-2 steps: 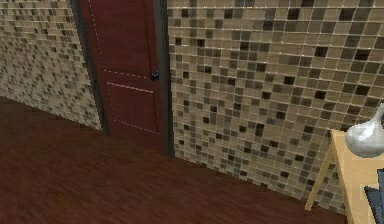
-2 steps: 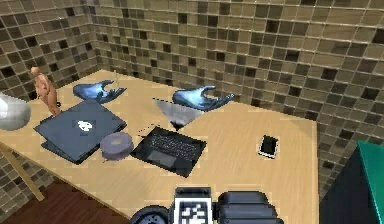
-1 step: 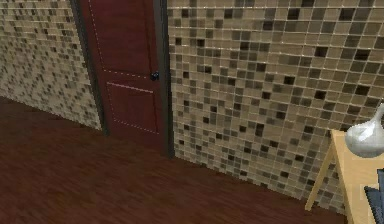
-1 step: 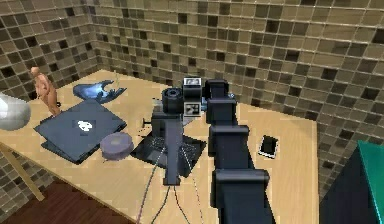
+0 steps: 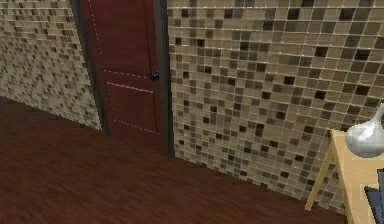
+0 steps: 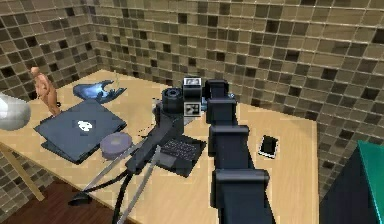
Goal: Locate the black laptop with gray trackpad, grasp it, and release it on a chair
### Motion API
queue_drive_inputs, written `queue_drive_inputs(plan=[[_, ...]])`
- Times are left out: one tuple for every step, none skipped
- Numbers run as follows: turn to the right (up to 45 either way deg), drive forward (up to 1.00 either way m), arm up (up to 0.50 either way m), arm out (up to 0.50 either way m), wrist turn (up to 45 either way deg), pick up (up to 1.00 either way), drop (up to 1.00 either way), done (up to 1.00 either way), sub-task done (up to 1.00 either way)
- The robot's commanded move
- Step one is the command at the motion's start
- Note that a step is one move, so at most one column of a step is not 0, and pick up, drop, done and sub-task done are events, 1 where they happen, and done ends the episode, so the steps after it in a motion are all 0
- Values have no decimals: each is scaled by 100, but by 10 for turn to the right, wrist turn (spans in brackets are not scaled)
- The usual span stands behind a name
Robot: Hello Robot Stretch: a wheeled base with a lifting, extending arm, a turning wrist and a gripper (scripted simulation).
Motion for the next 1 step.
queue_drive_inputs(plan=[[0,0,0,0,450,0,0,0,0]])
